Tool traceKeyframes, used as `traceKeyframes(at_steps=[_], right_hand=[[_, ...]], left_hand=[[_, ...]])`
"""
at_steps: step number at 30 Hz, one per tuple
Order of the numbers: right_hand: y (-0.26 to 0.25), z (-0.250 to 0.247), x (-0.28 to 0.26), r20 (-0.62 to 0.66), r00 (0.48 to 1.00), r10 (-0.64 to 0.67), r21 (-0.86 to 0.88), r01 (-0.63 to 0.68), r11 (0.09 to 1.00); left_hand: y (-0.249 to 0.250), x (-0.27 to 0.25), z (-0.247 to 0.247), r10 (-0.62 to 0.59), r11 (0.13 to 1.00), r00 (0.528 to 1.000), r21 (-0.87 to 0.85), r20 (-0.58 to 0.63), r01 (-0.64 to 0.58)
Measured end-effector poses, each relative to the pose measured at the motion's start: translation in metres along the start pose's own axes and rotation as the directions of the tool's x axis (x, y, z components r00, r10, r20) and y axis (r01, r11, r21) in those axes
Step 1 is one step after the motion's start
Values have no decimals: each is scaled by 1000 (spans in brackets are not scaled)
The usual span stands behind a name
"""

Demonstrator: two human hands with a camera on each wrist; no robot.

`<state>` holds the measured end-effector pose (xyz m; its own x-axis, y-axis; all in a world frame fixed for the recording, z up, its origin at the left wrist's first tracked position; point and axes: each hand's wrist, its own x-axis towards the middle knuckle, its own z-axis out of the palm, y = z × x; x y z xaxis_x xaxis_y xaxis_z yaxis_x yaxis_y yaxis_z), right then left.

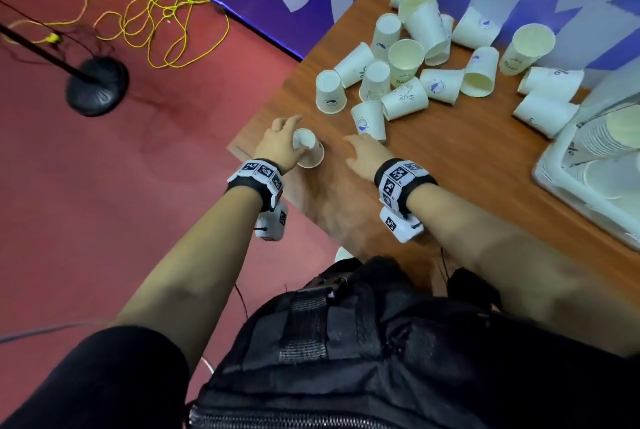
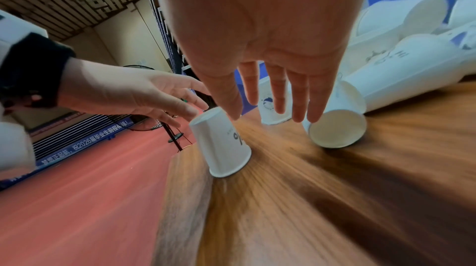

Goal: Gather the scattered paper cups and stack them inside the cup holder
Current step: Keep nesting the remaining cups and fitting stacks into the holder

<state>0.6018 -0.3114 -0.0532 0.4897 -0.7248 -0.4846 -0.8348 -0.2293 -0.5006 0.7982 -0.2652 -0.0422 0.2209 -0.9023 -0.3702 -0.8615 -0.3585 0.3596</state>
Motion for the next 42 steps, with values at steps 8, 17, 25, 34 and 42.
traceKeyframes(at_steps=[8,17,25,34,42], right_hand=[[-28,24,35,63,998,16,39,-19,999],[-22,21,35,50,995,87,245,-97,965],[7,-39,15,-151,962,229,470,-134,873],[59,-82,-33,-340,852,398,612,-121,781],[116,-99,-102,-457,783,422,630,-50,775]], left_hand=[[-16,16,14,19,996,992,81,124,-30],[-7,33,11,114,987,988,-123,107,-101],[45,52,-18,281,920,959,-278,-23,-276],[119,41,-14,432,863,902,-285,-12,-417],[191,14,23,526,833,850,-216,22,-510]])
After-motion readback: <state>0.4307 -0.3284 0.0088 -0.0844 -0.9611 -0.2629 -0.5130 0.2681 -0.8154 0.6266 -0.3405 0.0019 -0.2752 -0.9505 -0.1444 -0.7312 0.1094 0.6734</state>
